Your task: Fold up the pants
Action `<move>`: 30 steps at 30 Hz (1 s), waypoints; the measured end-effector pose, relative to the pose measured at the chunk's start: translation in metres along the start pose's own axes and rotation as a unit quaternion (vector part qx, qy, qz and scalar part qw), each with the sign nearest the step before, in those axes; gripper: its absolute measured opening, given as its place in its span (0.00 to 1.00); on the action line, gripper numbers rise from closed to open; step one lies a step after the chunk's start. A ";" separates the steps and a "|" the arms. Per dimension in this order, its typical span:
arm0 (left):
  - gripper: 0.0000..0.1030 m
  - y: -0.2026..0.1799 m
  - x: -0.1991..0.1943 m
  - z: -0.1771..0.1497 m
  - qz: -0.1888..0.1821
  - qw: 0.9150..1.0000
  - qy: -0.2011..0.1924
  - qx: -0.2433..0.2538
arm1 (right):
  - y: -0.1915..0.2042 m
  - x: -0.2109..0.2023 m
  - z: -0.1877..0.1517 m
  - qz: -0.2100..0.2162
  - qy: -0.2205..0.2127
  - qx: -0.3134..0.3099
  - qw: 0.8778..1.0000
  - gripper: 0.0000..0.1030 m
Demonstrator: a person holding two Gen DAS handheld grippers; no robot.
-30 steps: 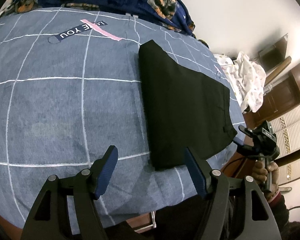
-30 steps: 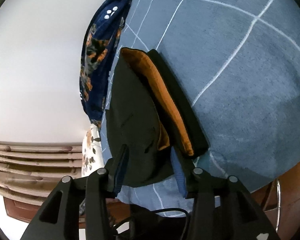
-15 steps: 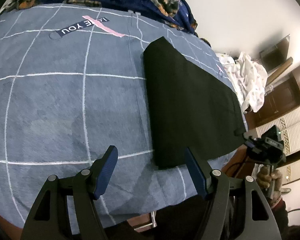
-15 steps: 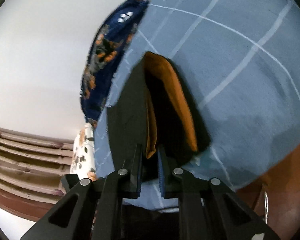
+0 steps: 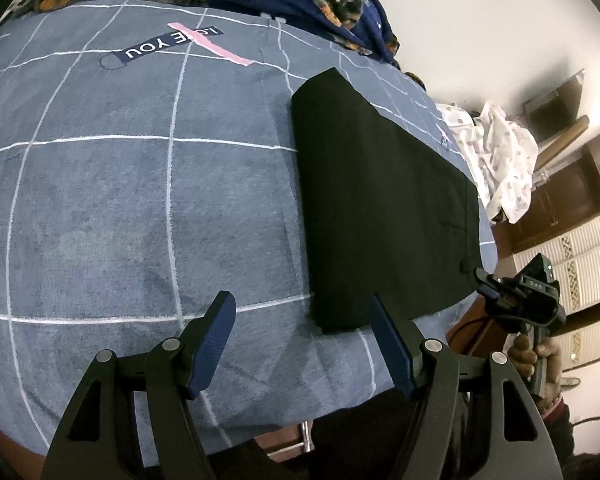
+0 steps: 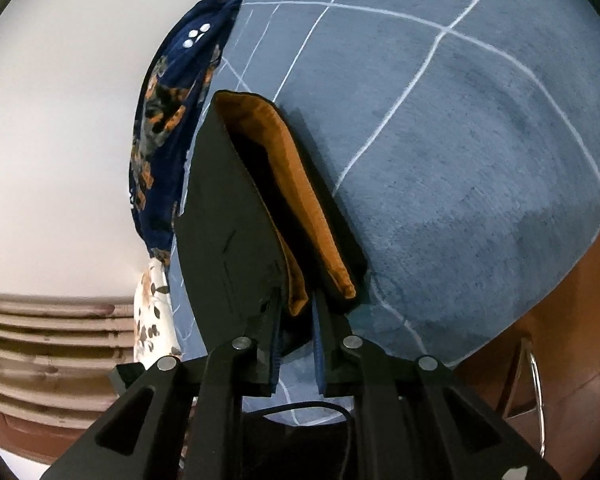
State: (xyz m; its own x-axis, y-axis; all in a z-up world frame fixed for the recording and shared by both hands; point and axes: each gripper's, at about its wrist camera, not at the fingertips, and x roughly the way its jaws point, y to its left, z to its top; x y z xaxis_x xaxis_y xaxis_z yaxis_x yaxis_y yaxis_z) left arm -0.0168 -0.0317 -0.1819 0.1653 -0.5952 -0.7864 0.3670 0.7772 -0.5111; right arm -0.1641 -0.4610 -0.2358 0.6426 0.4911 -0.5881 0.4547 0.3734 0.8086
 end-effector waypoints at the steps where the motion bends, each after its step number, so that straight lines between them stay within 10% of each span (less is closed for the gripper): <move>1: 0.67 0.000 0.000 0.000 0.000 1.000 0.000 -0.001 | 0.002 0.000 -0.001 -0.007 -0.003 0.001 1.000 0.11; 8: 0.67 0.005 0.002 0.000 -0.005 1.000 0.006 -0.010 | 0.026 -0.006 -0.013 -0.095 -0.031 -0.026 0.995 0.19; 13: 0.67 0.006 0.000 0.000 -0.009 1.000 0.007 -0.013 | 0.037 -0.017 -0.013 -0.148 -0.065 -0.057 0.985 0.65; 23: 0.68 0.011 0.002 -0.001 -0.008 0.999 0.013 -0.029 | 0.035 -0.007 -0.004 -0.102 -0.038 -0.046 0.993 0.54; 30: 0.68 0.017 0.005 -0.001 -0.007 0.999 0.018 -0.043 | 0.044 -0.007 -0.007 -0.109 -0.044 -0.082 0.990 0.21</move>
State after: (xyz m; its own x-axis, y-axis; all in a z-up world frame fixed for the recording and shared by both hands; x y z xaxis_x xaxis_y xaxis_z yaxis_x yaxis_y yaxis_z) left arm -0.0109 -0.0214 -0.1948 0.1275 -0.5997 -0.7900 0.2892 0.7844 -0.5487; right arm -0.1524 -0.4424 -0.1963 0.5950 0.3165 -0.7388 0.4872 0.5890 0.6447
